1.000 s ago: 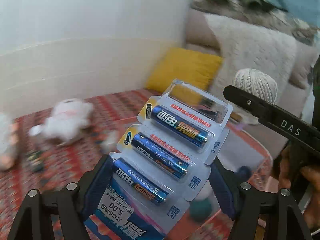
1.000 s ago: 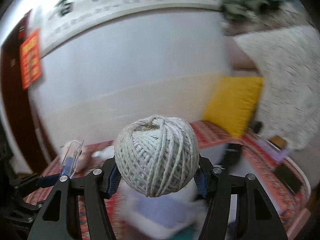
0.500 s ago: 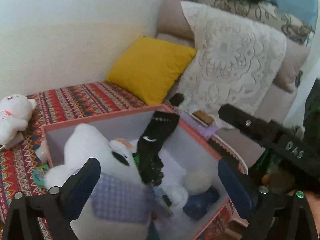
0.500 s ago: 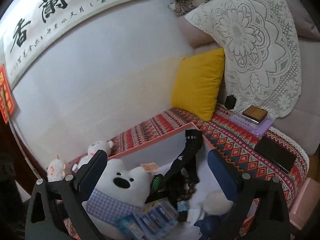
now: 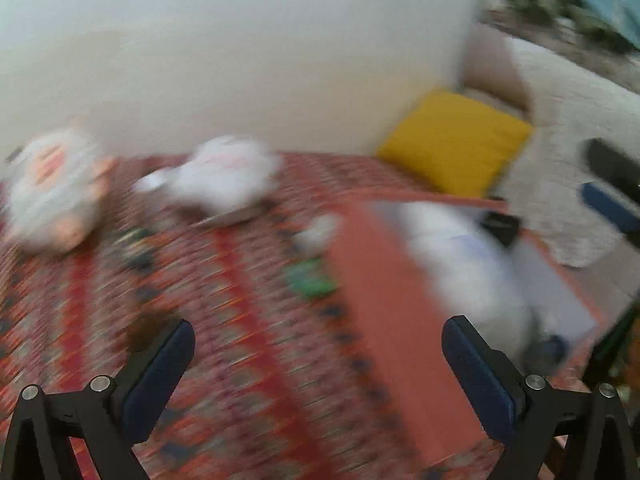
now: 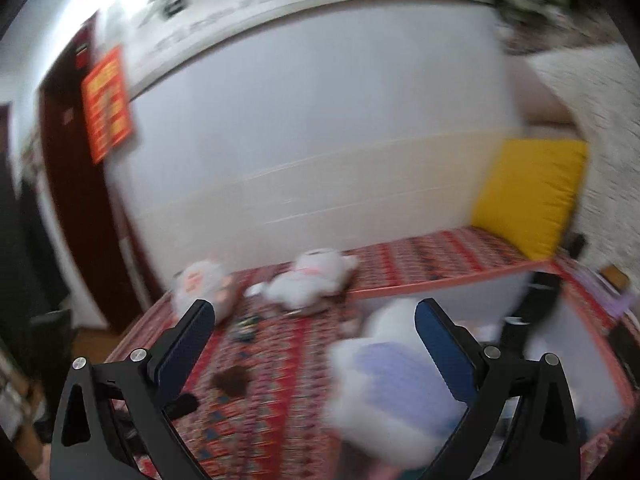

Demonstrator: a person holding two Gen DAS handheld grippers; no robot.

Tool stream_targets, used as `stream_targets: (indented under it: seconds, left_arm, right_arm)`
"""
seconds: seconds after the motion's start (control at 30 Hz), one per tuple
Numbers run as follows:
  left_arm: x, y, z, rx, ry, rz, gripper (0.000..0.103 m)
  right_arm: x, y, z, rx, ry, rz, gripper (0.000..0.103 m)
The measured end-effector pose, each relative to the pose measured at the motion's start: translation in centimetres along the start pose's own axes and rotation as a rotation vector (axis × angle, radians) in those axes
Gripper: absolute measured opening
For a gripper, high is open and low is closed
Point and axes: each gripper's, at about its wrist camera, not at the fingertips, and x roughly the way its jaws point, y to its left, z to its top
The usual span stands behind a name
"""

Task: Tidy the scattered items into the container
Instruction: 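Grasp the brown fuzzy item on the bedspread with the right tool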

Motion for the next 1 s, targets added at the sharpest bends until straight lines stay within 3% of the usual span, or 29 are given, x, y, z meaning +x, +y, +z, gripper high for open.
stream_targets:
  seconds: [0.1, 0.17, 0.27, 0.37, 0.43, 0.73, 0.83, 0.9, 0.97, 1.0]
  left_arm:
    - [-0.4, 7.1, -1.7, -0.142, 0.037, 0.038, 0.102]
    - [-0.3, 11.5, -2.6, -0.230, 0.058, 0.063, 0.102]
    - [0.8, 15.7, -3.0, -0.310, 0.085, 0.088, 0.102]
    - [3.7, 17.7, -2.2, -0.370, 0.134, 0.027, 0.102]
    - [6.6, 17.8, -0.9, -0.358, 0.177, -0.026, 0.102]
    - [20.3, 16.8, 4.5, -0.209, 0.326, -0.016, 0.102]
    - [24.5, 17.1, 6.0, -0.179, 0.398, -0.014, 0.102]
    - [26.0, 17.5, 6.8, -0.176, 0.404, -0.016, 0.102]
    - [27.2, 17.5, 7.5, -0.152, 0.402, -0.007, 0.102]
    - [27.9, 17.3, 7.9, -0.124, 0.403, 0.005, 0.102]
  right_arm:
    - [5.2, 4.9, -2.6, -0.020, 0.155, 0.173, 0.102]
    - [9.1, 7.2, -5.0, -0.070, 0.248, 0.176, 0.102]
    - [14.9, 9.4, -8.7, -0.137, 0.357, 0.104, 0.102]
    - [19.0, 9.8, -11.0, -0.135, 0.431, 0.061, 0.101]
    - [21.3, 10.0, -12.4, -0.152, 0.457, 0.025, 0.101]
    - [28.8, 8.6, -13.5, -0.045, 0.499, -0.067, 0.099]
    - [31.1, 7.6, -13.4, 0.007, 0.511, -0.043, 0.100]
    - [32.7, 7.3, -13.9, 0.036, 0.528, -0.024, 0.100]
    - [33.8, 8.1, -14.4, -0.029, 0.515, -0.048, 0.102]
    - [34.2, 8.4, -14.4, -0.063, 0.520, -0.057, 0.096]
